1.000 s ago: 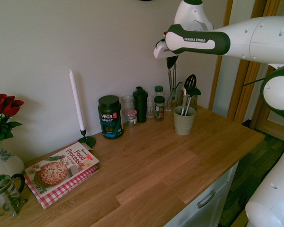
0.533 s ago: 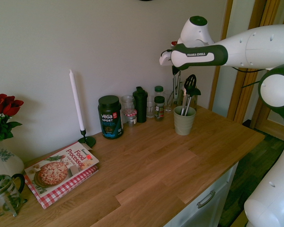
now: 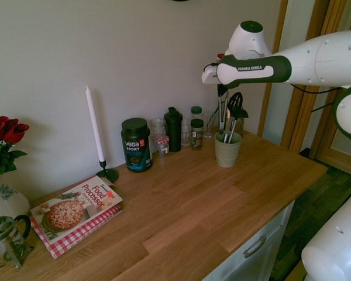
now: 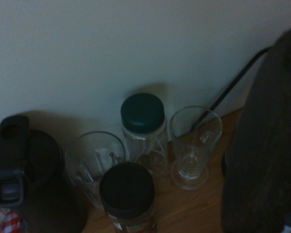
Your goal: Put the tongs back in the holder
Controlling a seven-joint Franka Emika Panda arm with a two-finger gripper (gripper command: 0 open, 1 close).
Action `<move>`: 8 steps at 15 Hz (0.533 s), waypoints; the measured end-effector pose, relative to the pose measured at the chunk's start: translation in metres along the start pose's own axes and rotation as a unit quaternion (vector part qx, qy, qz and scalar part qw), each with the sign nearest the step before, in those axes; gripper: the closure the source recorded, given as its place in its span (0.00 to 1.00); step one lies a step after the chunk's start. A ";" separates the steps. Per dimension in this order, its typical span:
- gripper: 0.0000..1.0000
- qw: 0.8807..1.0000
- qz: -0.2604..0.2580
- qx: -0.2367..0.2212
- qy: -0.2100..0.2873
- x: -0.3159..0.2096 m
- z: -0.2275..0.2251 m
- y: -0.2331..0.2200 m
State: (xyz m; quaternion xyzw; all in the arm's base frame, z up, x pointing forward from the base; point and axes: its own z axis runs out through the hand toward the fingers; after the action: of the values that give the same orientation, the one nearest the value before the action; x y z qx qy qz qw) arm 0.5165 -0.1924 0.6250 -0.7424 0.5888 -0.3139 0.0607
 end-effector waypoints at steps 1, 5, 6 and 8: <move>1.00 1.000 0.002 -0.004 -0.003 -0.003 0.003 0.006; 1.00 1.000 0.001 -0.006 -0.002 -0.018 0.035 0.027; 1.00 1.000 0.000 -0.010 -0.004 -0.022 0.045 0.032; 0.00 1.000 -0.002 -0.020 -0.010 -0.027 0.062 0.036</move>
State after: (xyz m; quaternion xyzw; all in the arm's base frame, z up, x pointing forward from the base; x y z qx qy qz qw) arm 0.5166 -0.1957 0.5488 -0.7479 0.5924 -0.2951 0.0512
